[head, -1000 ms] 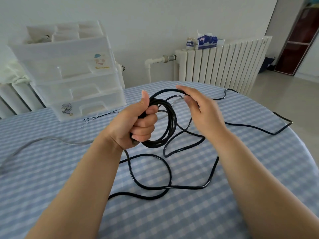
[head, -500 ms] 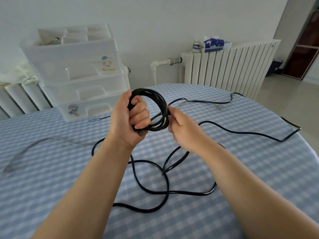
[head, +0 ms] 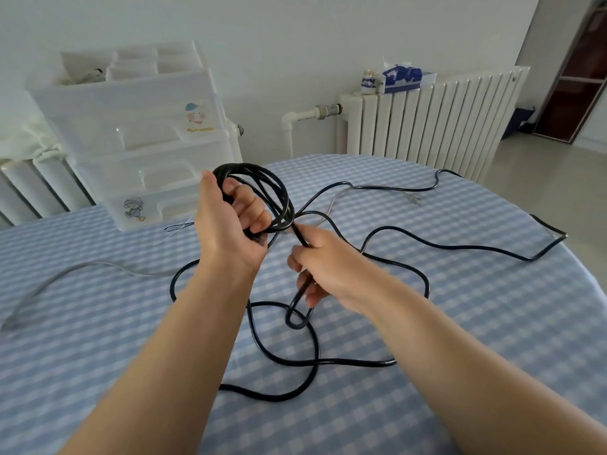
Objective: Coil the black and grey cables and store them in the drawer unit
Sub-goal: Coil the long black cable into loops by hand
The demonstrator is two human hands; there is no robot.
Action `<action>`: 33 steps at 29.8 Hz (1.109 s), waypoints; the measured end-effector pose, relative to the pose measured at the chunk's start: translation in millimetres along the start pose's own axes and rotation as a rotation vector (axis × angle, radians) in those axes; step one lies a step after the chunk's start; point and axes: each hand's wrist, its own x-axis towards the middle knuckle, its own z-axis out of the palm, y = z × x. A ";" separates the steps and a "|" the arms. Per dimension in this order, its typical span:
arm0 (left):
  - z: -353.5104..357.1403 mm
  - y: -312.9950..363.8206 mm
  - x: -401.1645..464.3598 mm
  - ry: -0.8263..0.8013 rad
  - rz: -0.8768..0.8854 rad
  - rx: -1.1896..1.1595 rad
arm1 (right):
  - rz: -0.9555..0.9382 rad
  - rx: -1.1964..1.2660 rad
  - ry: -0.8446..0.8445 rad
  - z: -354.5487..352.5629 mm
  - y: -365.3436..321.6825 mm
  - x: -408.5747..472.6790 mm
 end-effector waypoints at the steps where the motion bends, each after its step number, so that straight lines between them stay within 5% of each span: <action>1: 1.1 -1.7 -1.5 0.009 0.037 0.034 | -0.008 0.013 -0.052 2.4 -1.3 -2.2; 10: 7.9 -11.5 -13.1 0.031 0.342 0.293 | -0.016 0.110 -0.334 3.5 -5.9 -11.2; 14: 4.1 -0.9 -7.8 0.127 0.349 0.238 | -0.005 0.243 -0.192 11.8 -11.3 -17.1; 16: 0.2 6.9 -3.7 0.168 0.335 0.178 | 0.011 0.094 -0.011 16.2 -13.2 -19.1; 19: -3.7 13.9 -0.5 0.196 0.344 0.178 | -0.084 -0.529 0.220 13.5 -8.6 -19.5; 23: -1.2 14.8 -4.9 0.166 0.433 0.351 | -0.213 -1.063 0.195 12.5 -6.1 -21.2; 27: 0.3 7.4 -5.5 0.068 0.523 0.626 | -0.286 -1.183 0.169 16.1 -4.2 -22.6; 33: 1.3 0.5 -3.2 0.040 0.438 0.790 | -0.363 -1.240 0.443 10.8 -13.6 -29.3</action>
